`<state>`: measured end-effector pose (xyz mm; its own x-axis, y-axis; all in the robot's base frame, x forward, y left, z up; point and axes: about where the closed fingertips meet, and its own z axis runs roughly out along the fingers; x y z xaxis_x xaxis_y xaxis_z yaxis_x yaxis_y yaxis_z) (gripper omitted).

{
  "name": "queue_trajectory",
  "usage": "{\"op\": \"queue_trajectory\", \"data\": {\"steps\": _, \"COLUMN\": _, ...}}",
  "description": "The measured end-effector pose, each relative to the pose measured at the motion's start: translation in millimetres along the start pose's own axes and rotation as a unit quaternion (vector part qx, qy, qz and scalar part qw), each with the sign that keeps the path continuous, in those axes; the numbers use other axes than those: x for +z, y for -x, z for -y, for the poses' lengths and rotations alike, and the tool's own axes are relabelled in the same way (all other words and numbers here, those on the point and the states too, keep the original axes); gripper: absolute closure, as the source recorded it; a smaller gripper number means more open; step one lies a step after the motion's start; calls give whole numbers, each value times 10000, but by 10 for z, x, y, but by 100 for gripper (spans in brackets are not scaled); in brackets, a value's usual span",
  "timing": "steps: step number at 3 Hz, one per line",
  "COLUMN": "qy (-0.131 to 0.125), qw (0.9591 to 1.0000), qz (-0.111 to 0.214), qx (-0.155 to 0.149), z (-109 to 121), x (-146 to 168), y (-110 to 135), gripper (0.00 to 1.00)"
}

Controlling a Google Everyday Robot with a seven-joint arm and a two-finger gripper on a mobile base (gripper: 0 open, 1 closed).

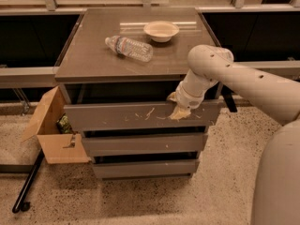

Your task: Open top drawer

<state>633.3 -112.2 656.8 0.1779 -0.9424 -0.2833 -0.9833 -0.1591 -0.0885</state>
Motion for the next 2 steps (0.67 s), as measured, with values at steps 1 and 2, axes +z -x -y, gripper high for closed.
{"op": "queue_trajectory", "data": {"steps": 1, "qy": 0, "qw": 10000, "qz": 0, "qx": 0, "z": 6, "x": -64, "y": 19, "gripper": 100}}
{"op": "queue_trajectory", "data": {"steps": 2, "qy": 8, "qw": 10000, "qz": 16, "qx": -12, "z": -2, "x": -108, "y": 36, "gripper": 100}}
